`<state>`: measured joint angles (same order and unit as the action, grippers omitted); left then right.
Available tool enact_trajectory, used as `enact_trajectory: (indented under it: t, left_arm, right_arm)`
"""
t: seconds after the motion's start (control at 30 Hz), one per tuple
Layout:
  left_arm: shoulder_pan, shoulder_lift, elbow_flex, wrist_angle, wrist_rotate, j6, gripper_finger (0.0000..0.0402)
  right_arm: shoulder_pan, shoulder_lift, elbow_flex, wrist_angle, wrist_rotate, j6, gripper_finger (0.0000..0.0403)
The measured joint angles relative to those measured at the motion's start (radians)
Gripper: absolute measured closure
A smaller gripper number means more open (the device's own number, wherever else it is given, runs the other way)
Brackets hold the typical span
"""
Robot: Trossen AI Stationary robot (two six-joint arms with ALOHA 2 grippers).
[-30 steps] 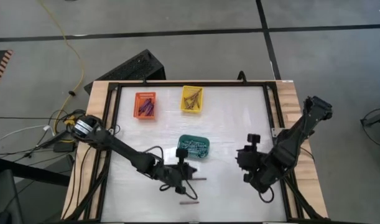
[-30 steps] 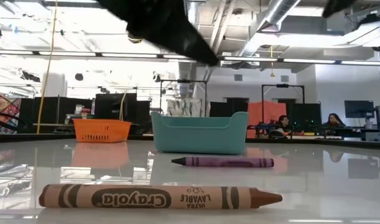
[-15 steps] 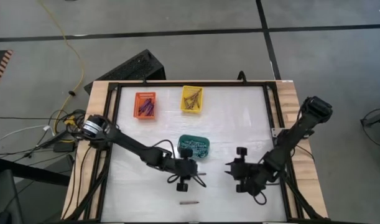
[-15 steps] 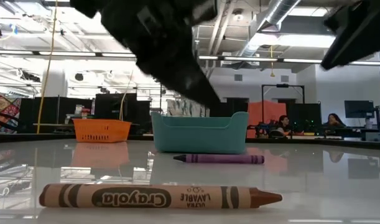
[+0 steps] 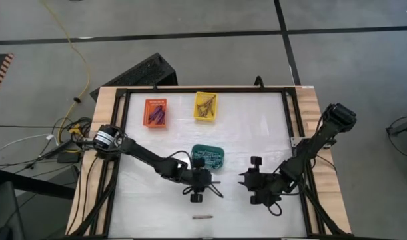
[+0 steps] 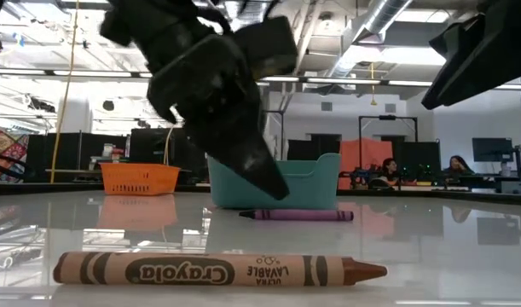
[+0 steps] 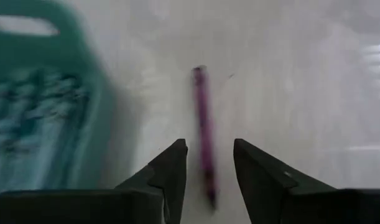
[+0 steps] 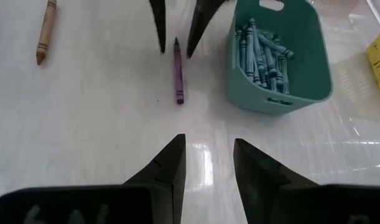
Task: Sort crayons
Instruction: Put the violet crayon into the orange bin
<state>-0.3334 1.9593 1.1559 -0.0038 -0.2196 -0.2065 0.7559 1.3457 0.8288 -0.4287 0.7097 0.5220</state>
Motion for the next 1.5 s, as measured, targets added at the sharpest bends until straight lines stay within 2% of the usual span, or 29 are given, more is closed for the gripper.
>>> enact_trajectory:
  t: [0.07, 0.23, 0.33, 0.53, 0.83, 1.1, 1.27, 1.5]
  left_arm:
    - [0.013, 0.020, 0.002, 0.022, 0.068, -0.009, 0.0282]
    - [0.021, 0.065, 0.003, 0.041, 0.105, -0.026, 0.0283]
    - [0.017, 0.065, 0.003, 0.042, 0.078, -0.043, 0.0297]
    - [0.011, 0.055, 0.003, 0.045, 0.059, -0.023, 0.0389]
    - [-0.014, 0.051, 0.085, -0.048, 0.051, 0.046, 0.0399]
    - [-0.037, 0.037, 0.269, -0.313, -0.029, 0.121, 0.0401]
    - [-0.036, 0.036, 0.358, -0.483, -0.123, 0.115, 0.0401]
    - [0.004, -0.049, 0.379, -0.605, -0.251, 0.027, 0.0401]
  right_arm:
    - [0.000, 0.000, 0.000, 0.002, 0.000, 0.000, 0.0275]
    - [0.000, 0.000, 0.000, 0.014, 0.000, 0.000, 0.0275]
    - [0.001, 0.000, 0.000, 0.021, 0.000, 0.000, 0.0275]
    - [0.000, 0.000, 0.000, 0.020, 0.000, 0.000, 0.0275]
    - [0.001, 0.000, 0.000, 0.019, 0.000, 0.000, 0.0275]
    - [0.016, 0.000, 0.000, 0.016, -0.001, 0.000, 0.0275]
    - [0.039, 0.000, 0.000, 0.015, -0.001, 0.000, 0.0275]
    - [0.074, 0.000, 0.000, 0.012, 0.000, 0.001, 0.0275]
